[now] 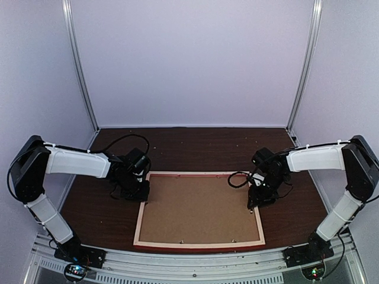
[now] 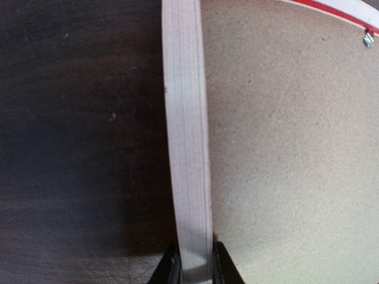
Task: Put the photo into the frame
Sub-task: Press the fastener onto the backboard.
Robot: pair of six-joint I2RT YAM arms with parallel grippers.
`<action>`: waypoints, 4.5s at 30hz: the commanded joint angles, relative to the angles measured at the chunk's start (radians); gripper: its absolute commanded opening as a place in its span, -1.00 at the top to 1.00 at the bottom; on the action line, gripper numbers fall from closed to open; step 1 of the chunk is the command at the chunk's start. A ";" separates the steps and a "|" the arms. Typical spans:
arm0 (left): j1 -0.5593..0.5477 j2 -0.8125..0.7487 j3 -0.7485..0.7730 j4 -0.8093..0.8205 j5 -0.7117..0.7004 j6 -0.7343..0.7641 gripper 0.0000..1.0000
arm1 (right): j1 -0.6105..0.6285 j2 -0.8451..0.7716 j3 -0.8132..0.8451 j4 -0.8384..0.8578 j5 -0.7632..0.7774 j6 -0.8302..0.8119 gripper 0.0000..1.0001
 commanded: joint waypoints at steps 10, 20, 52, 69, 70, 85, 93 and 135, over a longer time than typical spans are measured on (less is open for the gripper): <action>-0.017 0.030 0.009 0.006 0.034 0.017 0.67 | 0.033 -0.025 -0.024 -0.046 0.053 -0.011 0.14; -0.017 0.030 0.006 0.006 0.034 0.018 0.67 | 0.028 -0.084 -0.024 -0.024 -0.015 0.021 -0.01; -0.019 0.028 0.005 0.007 0.034 0.016 0.67 | 0.040 -0.094 -0.082 -0.086 0.077 0.073 0.02; -0.019 0.027 0.000 0.007 0.033 0.018 0.67 | 0.050 -0.061 -0.042 -0.064 0.168 0.132 0.03; -0.019 0.028 0.001 0.007 0.034 0.019 0.67 | 0.051 -0.059 -0.039 -0.063 0.174 0.132 0.03; -0.018 0.032 0.005 0.007 0.034 0.022 0.67 | 0.075 -0.016 -0.022 0.013 0.107 0.125 0.02; -0.019 0.033 0.003 0.007 0.034 0.022 0.67 | 0.112 -0.015 -0.036 0.007 0.095 0.132 0.02; -0.018 0.025 -0.008 0.007 0.033 0.017 0.67 | 0.121 -0.034 -0.060 -0.104 0.094 0.067 0.23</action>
